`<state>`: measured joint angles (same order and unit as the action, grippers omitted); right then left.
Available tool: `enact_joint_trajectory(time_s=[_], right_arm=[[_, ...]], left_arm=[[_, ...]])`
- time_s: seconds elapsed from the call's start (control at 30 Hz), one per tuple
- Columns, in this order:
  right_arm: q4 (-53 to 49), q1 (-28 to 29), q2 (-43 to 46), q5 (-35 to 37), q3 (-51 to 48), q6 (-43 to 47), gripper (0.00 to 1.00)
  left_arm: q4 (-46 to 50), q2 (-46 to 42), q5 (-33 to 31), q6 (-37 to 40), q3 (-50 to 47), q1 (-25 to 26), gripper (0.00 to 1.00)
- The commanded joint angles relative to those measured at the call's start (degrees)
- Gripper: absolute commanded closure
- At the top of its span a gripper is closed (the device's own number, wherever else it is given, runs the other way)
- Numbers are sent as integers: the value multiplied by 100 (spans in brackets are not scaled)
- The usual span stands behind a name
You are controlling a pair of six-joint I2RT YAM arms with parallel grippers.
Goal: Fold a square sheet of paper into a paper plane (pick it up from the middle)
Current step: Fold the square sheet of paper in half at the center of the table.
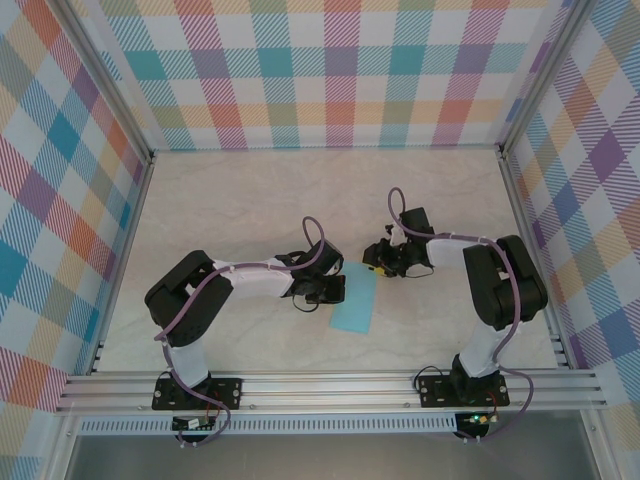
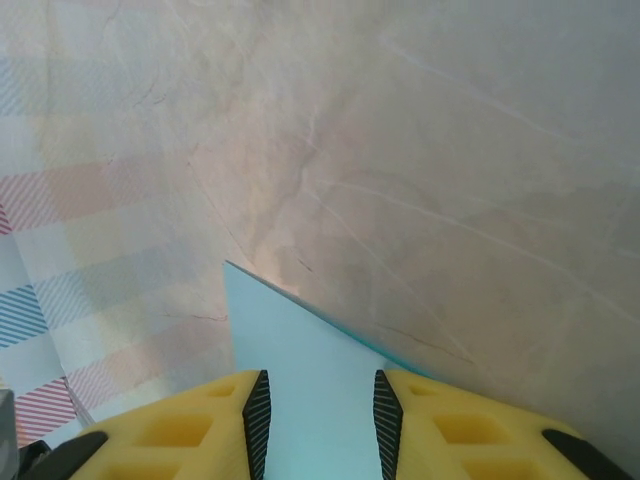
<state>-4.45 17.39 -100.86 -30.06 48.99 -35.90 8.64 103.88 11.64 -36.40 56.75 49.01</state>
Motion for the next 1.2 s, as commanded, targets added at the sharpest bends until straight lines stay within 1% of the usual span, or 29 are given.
enact_joint_trajectory(time_s=[0.0, 0.17, 0.33, 0.5, 0.6, 0.8, 0.93, 1.17], right_arm=[[-228, -84, 210, -42, 283, 196, 65], [-153, -105, -93, -79, 296, 148, 65], [185, -113, -367, -92, 43, -38, 65], [292, -113, -407, -48, -82, -94, 66], [140, -156, -163, -48, -27, -45, 66], [-311, -157, 751, -91, -49, 66, 64], [9, -114, 1042, -512, -525, -304, 64], [47, 315, 1718, -593, -1350, -495, 63]], left_arm=[[649, 117, -180, 75, -94, 81, 100], [643, 98, -202, 72, -117, 72, 100], [655, 80, -214, 74, -137, 76, 100], [648, 71, -216, 75, -147, 80, 100], [651, 72, -215, 87, -152, 76, 100], [651, 37, -223, 89, -155, 75, 100], [638, 9, -224, 87, -150, 80, 100], [646, -43, -217, 91, -152, 77, 100]])
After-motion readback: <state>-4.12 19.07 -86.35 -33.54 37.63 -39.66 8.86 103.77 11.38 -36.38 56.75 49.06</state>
